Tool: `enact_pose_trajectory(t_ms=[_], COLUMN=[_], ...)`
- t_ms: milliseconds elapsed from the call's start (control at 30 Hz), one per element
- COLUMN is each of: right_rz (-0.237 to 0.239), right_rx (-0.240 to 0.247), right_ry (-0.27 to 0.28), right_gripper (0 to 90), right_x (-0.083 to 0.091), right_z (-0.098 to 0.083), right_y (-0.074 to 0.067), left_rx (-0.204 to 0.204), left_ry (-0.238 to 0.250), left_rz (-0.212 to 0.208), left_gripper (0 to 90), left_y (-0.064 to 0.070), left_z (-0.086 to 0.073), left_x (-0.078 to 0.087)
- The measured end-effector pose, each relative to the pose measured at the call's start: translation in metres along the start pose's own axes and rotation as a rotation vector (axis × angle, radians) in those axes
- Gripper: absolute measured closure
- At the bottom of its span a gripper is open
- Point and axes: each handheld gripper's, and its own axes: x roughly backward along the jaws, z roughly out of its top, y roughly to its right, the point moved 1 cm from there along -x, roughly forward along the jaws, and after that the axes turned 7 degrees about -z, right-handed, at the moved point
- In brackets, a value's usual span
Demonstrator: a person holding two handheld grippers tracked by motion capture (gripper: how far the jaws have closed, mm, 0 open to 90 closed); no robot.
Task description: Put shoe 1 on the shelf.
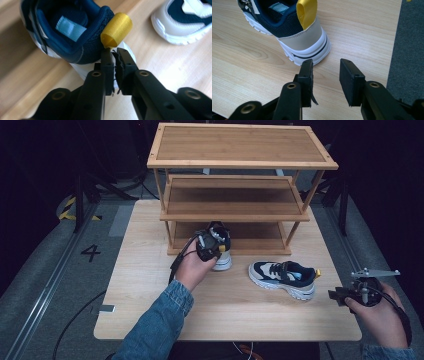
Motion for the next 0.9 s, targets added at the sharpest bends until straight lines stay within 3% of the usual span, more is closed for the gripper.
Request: enact_pose_trajectory(t_ms=[167,500,700,733,833,900], right_rz=[0.003,0.001,0.0,0.0,-0.001,0.0], right_rx=[-0.008,-0.006,-0.006,-0.007,-0.003,-0.006], right_ry=[-0.002,0.001,0.004,0.004,0.004,0.0], right_gripper=[64.4,64.5,64.5,64.5,64.6,64.6], right_x=[0.001,0.001,0.002,0.002,0.001,0.0], right_z=[0.0,0.0,0.0,0.0,0.0,0.0], right_y=[0.001,0.003,0.003,0.003,0.003,0.002], left_rx=[0.023,0.039,0.086,0.102,0.1,0.106], left_ry=[0.022,0.001,-0.029,-0.023,-0.012,0.003], left_rz=[-0.022,0.079,0.156,0.144,0.134,0.078], left_gripper=[82.8,81.9,79.3,79.5,77.0,78.6], left_y=[-0.006,-0.012,-0.028,-0.029,-0.028,-0.022], left_z=[0.007,0.018,0.013,0.012,0.01,0.011], left_x=[-0.006,-0.015,-0.013,-0.013,-0.011,-0.009])
